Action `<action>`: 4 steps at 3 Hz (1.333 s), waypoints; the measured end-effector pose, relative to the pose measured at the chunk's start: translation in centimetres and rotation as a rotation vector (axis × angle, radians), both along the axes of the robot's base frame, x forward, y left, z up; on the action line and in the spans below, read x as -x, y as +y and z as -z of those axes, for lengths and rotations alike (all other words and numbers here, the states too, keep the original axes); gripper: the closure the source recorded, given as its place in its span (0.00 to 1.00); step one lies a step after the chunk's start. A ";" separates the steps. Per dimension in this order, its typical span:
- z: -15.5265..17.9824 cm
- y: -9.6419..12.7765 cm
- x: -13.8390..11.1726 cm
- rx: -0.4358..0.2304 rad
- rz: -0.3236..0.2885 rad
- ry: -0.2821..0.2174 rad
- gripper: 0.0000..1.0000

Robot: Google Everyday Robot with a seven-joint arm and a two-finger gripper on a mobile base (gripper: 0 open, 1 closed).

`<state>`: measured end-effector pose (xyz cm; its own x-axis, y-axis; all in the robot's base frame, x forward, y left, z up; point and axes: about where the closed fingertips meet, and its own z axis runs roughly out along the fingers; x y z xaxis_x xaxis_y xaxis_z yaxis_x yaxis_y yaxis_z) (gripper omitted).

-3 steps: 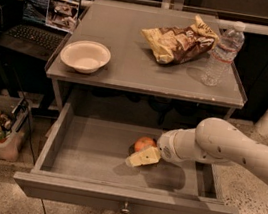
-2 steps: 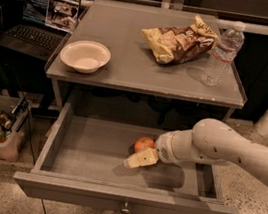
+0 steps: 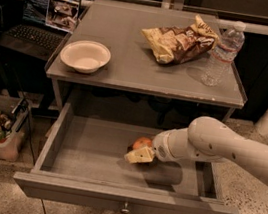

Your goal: Pick orange from top drawer and place on counter

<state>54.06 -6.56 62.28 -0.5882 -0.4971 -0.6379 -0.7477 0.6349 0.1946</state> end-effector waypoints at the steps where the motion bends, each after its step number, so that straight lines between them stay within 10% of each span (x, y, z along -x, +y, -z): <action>1: 0.0 0.0 0.0 0.000 0.000 0.000 0.50; 3: 0.0 0.0 0.0 0.000 0.000 0.000 0.95; 4: 0.0 0.0 0.0 0.000 0.000 0.000 1.00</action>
Offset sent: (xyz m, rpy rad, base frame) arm 0.0000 0.0000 0.0000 0.0000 0.0000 0.0000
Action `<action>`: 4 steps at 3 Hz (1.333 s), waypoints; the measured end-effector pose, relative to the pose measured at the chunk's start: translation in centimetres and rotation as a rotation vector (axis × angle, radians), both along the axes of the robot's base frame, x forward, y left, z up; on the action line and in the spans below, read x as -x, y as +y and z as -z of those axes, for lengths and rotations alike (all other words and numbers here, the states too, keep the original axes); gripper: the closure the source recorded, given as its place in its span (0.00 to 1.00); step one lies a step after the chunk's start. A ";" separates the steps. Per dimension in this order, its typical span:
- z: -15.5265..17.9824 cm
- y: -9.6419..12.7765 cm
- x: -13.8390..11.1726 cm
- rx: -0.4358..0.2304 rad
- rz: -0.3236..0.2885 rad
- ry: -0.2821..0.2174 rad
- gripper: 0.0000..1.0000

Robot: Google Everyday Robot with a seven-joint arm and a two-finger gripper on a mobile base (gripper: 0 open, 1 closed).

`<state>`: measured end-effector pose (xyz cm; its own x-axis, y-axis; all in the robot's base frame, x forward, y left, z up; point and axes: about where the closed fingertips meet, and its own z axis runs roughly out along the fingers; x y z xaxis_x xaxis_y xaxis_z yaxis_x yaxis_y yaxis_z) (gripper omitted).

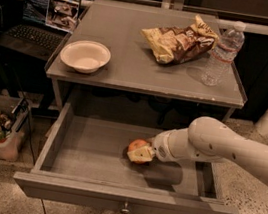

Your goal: Pick orange from top drawer and place on counter

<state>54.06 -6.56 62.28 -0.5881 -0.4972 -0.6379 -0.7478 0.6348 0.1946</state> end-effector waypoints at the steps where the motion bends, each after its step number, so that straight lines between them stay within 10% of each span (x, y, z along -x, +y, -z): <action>1: -2.8 0.3 0.6 -0.024 -0.035 -0.046 1.00; 4: -17.2 -1.0 4.1 -0.073 -0.003 -0.259 1.00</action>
Offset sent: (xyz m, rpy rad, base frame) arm -0.0463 -0.0106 0.1455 0.1150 -0.2435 0.0592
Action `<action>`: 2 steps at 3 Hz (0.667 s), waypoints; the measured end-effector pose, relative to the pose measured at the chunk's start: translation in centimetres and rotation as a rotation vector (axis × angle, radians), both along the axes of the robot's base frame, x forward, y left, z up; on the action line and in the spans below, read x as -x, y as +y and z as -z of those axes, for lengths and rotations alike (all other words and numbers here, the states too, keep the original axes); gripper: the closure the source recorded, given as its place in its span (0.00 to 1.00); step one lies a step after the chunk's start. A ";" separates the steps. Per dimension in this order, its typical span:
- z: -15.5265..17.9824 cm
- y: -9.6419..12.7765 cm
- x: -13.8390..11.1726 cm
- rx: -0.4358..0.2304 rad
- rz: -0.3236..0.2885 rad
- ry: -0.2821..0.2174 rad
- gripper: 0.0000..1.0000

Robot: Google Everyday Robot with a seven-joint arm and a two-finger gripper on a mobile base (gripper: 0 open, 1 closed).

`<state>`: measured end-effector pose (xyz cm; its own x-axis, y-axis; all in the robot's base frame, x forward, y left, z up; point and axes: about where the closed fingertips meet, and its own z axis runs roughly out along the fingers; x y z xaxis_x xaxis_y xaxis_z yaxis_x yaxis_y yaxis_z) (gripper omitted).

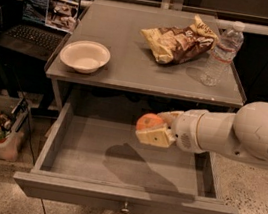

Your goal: Pick orange from top drawer and place on counter

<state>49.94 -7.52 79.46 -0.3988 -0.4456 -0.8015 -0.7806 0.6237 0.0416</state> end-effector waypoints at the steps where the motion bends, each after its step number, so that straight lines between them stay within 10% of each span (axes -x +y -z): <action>1: -4.3 -0.1 -1.8 0.027 0.079 -0.065 1.00; 2: -6.6 -0.3 -4.0 0.046 0.140 -0.083 1.00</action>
Offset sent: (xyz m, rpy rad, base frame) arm 0.0816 0.0007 0.0825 -0.0775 -0.0516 -0.2198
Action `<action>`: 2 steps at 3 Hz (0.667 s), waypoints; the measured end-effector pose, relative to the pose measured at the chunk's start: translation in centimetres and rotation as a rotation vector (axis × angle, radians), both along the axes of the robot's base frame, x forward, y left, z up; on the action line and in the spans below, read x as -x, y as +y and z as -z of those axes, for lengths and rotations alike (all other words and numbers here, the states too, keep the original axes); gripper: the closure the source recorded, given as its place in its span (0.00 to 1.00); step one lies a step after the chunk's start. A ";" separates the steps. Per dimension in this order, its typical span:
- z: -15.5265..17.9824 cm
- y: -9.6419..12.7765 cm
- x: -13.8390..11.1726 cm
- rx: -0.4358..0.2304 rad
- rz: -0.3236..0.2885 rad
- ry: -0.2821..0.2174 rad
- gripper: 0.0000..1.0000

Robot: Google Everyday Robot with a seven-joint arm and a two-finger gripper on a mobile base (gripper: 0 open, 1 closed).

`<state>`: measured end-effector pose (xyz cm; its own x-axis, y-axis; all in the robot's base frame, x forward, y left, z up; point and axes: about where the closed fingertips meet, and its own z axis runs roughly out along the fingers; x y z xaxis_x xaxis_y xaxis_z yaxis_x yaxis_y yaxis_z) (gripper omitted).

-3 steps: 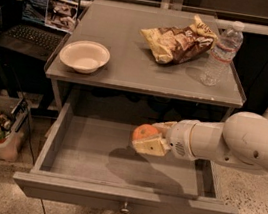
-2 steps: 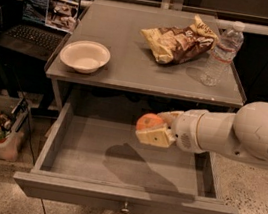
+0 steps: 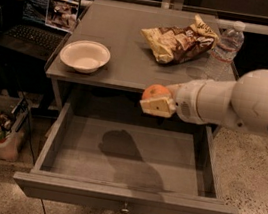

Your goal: Pick orange from top drawer and place on counter

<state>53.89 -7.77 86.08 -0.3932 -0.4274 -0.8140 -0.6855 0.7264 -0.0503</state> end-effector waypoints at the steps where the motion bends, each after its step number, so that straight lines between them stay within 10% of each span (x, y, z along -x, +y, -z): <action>1: 0.3 0.9 -0.6 -0.010 0.020 0.033 1.00; 2: 0.1 0.8 -0.4 -0.019 0.027 0.035 1.00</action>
Offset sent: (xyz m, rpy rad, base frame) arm 0.0064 0.0092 -0.0026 0.0074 0.0313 -0.0187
